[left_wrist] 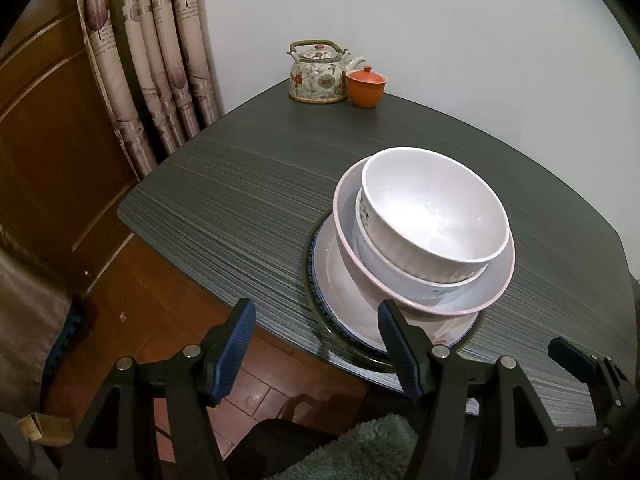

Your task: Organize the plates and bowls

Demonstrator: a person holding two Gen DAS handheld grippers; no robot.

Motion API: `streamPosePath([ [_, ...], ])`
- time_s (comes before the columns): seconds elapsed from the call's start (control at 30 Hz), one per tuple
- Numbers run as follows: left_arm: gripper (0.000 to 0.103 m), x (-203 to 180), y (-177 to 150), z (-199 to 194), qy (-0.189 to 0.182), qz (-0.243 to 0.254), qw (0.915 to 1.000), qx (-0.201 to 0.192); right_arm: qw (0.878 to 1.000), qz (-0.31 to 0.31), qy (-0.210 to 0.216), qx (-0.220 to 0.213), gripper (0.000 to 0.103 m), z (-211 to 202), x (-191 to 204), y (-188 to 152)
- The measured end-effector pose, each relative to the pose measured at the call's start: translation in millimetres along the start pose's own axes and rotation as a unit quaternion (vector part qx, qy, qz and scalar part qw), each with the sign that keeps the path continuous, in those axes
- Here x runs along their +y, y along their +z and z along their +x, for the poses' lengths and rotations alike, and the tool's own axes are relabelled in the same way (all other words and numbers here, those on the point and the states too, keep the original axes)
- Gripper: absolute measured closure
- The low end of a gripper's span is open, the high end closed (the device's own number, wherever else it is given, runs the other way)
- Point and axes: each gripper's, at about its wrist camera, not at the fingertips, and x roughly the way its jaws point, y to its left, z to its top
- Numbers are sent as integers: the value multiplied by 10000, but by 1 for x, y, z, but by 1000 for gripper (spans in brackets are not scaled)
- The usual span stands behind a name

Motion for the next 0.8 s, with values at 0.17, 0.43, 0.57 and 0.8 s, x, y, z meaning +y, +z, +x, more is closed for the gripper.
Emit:
streamPosePath([
  [0.17,38,1,1,1,8,-19,10000,6,10000,-6,8,2,1,1,0,-1],
  [0.43,38,1,1,1,1,-11,10000,13,10000,0,6,40,1,2,0,-3],
  [0.57,38,1,0,2,-11,3,10000,12,10000,-2,5,44,1,2,0,-4],
  [0.8,38,1,-1,3,-12,12,10000,11,10000,13,19,67,1,3,0,-4],
])
